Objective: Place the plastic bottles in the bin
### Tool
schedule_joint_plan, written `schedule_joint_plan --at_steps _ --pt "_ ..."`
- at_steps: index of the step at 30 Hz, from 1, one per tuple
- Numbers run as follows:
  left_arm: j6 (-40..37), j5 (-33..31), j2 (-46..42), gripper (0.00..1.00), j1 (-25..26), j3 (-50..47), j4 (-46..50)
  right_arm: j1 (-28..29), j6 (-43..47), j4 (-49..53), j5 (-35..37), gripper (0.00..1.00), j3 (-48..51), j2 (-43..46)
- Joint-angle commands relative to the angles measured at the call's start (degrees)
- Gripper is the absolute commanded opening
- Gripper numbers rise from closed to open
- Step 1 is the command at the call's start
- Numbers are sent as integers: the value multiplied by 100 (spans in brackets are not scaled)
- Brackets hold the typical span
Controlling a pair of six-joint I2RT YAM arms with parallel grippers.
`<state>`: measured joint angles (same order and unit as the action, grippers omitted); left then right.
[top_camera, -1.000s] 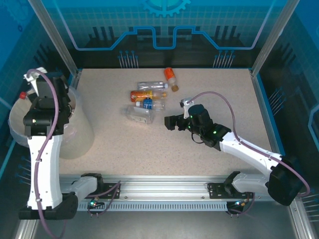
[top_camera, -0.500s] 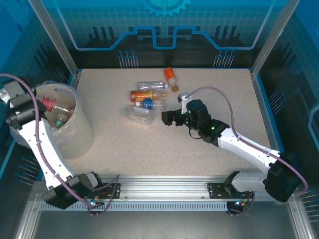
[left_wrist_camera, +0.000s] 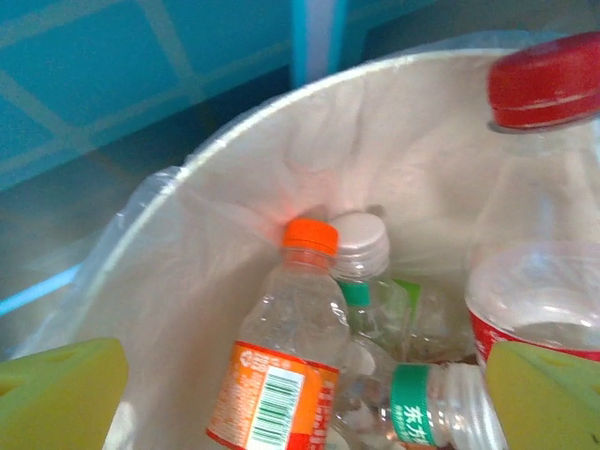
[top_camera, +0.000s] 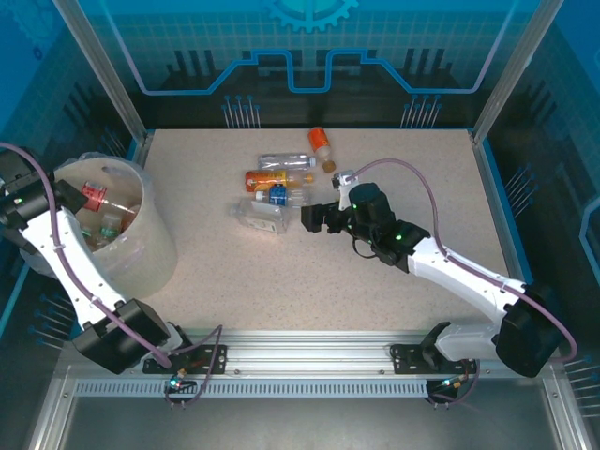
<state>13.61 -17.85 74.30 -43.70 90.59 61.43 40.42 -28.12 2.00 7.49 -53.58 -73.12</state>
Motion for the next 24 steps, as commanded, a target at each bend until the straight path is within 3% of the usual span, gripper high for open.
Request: schedule_joint_plan --at_steps 1,5,9,17,24 --pt "113 580 -329 99 43 165 44 -63 -148 -42 -20 100 -86 -125" --pt "248 833 -586 99 503 214 15 -64 -165 -49 -3 100 -91 -151" --pt "618 1093 -950 99 1326 155 -269 -66 -158 14 28 100 -74 -111" --pt "1677 749 -1773 99 3842 -591 -1453 -72 -216 30 216 100 227 246" --pt "2524 33 -1744 99 6024 -1664 -2639 -97 -375 87 411 100 620 719"
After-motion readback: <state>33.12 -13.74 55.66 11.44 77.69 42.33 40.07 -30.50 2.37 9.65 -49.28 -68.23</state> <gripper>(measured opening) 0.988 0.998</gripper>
